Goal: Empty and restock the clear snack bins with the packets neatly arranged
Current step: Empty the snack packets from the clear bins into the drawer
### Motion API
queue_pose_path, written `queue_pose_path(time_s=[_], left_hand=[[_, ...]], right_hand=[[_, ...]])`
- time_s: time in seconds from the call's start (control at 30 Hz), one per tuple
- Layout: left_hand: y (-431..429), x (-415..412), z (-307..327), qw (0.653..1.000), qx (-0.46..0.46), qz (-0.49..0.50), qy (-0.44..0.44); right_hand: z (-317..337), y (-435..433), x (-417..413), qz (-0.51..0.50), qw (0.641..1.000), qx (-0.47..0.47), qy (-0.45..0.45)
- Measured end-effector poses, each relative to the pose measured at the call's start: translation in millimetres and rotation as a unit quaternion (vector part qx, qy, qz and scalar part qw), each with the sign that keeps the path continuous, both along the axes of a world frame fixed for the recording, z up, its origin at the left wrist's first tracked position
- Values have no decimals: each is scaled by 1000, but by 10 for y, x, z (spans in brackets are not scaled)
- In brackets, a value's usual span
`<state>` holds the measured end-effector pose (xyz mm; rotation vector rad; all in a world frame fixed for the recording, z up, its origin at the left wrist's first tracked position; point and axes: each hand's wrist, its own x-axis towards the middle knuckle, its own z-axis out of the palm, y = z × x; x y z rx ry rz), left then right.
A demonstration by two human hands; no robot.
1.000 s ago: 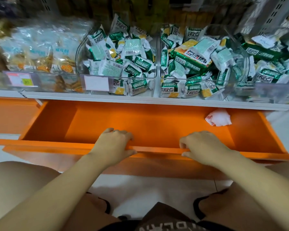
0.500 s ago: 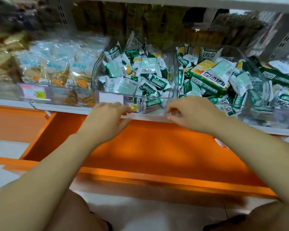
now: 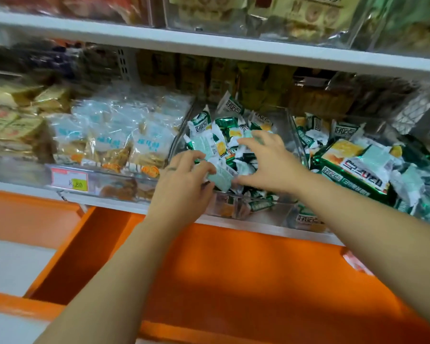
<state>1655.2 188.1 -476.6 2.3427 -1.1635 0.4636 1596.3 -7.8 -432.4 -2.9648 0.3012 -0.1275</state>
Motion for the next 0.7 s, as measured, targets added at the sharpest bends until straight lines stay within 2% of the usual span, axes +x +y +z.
queue_pose_path(time_s=[0.1, 0.17, 0.27, 0.4, 0.6, 0.7], left_hand=[[-58, 16, 11, 998, -12, 8, 68], [-103, 39, 1, 995, -11, 11, 97], [-145, 67, 26, 991, -12, 11, 134], [-174, 80, 82, 983, -43, 19, 180], [-230, 97, 158, 976, 67, 59, 200], [-206, 109, 186, 974, 82, 51, 204]], right_hand=[[44, -51, 56, -11, 998, 33, 60], [68, -84, 87, -11, 997, 22, 78], [110, -112, 96, -7, 997, -22, 70], [172, -73, 0, -6, 997, -38, 63], [56, 45, -105, 32, 996, -11, 83], [52, 45, -98, 28, 993, -1, 113]])
